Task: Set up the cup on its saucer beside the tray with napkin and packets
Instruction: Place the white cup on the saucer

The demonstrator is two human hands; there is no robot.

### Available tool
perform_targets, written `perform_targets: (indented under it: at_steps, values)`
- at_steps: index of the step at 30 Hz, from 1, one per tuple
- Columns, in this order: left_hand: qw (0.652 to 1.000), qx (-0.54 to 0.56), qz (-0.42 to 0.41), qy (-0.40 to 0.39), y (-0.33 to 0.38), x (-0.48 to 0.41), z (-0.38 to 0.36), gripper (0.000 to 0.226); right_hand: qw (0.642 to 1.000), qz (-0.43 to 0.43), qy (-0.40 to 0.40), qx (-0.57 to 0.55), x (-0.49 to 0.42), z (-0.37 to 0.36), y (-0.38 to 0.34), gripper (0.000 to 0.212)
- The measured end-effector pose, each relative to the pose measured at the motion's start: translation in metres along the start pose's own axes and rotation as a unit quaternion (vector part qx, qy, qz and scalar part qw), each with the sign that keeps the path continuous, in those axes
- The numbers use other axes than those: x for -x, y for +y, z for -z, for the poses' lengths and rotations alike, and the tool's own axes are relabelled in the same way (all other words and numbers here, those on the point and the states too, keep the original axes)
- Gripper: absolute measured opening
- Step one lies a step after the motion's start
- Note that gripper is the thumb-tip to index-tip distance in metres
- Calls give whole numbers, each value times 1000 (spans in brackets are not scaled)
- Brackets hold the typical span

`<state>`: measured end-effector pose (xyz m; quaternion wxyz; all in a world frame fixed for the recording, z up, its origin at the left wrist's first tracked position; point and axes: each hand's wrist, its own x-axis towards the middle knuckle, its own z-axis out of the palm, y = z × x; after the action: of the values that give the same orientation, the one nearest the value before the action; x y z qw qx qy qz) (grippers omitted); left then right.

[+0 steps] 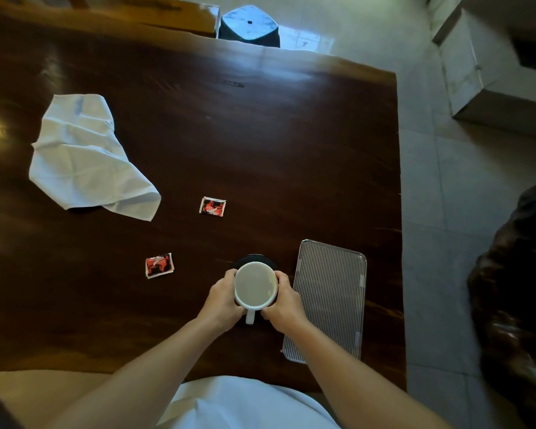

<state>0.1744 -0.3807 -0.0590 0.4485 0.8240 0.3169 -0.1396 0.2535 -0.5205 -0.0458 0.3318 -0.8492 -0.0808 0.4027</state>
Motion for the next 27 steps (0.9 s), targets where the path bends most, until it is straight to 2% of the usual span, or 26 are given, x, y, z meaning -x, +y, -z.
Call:
perform_targets:
  at_steps: [16,24,27]
  values:
    - [1000,6,-17,1,-7,3,0,67,1000,-1,-1,22,7,0,-8,80]
    - [998,-43,23,-26,-4,1,7,91,997,-41,-20,66,9,4,-19,95]
    - [998,-42,35,-45,4,4,22,98,994,-54,15,99,10,11,-26,92]
